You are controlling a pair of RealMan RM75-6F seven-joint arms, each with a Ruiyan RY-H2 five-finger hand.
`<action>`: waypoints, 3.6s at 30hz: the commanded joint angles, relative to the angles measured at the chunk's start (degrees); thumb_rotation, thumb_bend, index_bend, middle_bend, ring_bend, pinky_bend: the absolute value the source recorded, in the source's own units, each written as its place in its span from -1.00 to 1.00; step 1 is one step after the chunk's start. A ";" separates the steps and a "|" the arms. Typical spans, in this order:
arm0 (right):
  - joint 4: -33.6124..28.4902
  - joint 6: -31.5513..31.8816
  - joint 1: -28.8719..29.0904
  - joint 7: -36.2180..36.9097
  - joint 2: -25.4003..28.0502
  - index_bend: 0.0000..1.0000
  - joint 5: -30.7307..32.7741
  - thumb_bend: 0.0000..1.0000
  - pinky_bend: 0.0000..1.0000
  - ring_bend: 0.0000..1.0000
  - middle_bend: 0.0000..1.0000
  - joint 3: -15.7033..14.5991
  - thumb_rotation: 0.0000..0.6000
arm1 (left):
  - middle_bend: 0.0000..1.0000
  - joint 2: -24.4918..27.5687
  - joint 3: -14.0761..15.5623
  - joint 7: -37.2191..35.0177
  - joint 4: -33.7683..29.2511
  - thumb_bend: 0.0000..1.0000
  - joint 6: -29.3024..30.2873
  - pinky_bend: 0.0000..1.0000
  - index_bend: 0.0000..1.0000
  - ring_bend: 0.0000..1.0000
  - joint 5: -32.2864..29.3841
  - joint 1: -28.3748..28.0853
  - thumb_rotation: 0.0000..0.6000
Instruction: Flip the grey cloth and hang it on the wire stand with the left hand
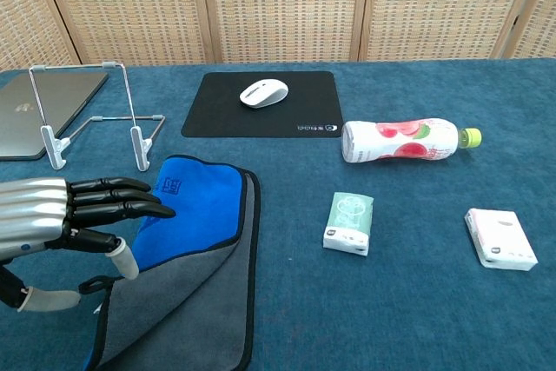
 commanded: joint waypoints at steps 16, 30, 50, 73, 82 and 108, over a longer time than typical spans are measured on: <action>0.09 -0.04 -0.03 0.47 0.17 -1.00 0.07 -1.00 -1.00 -1.00 -1.00 0.06 1.00 | -1.00 -6.27 -2.03 -0.41 6.19 -0.35 -0.47 -1.00 -0.29 -1.00 -0.49 1.00 1.00; 0.10 -0.21 0.00 1.04 0.32 -1.00 0.09 -1.00 -1.00 -1.00 -1.00 0.11 1.00 | -1.00 -9.31 -2.67 -0.76 8.20 -0.19 0.02 -1.00 -0.09 -1.00 -0.66 0.98 1.00; -0.24 -0.08 -0.13 1.25 0.58 -1.00 0.09 -1.00 -1.00 -1.00 -1.00 0.10 1.00 | -1.00 -11.28 -3.75 8.16 6.52 -0.17 3.63 -1.00 0.28 -1.00 2.79 -3.46 1.00; -0.71 0.21 -0.79 3.29 1.76 -1.00 0.27 -1.00 -1.00 -1.00 -1.00 0.15 1.00 | -1.00 -10.48 -2.25 26.85 -0.70 -0.35 0.20 -1.00 -1.00 -1.00 10.07 -10.36 1.00; -0.78 0.13 -0.77 3.36 1.82 -1.00 0.15 -1.00 -1.00 -1.00 -1.00 0.11 1.00 | -1.00 -5.39 -8.58 21.89 -10.24 -0.35 -2.05 -1.00 -1.00 -1.00 -0.02 -9.41 1.00; 0.01 -1.52 0.11 1.21 0.55 -1.00 1.63 -1.00 -1.00 -1.00 -1.00 0.28 1.00 | -1.00 1.55 -30.56 35.99 -31.23 -0.31 -43.31 -1.00 -0.69 -1.00 -46.56 -15.30 1.00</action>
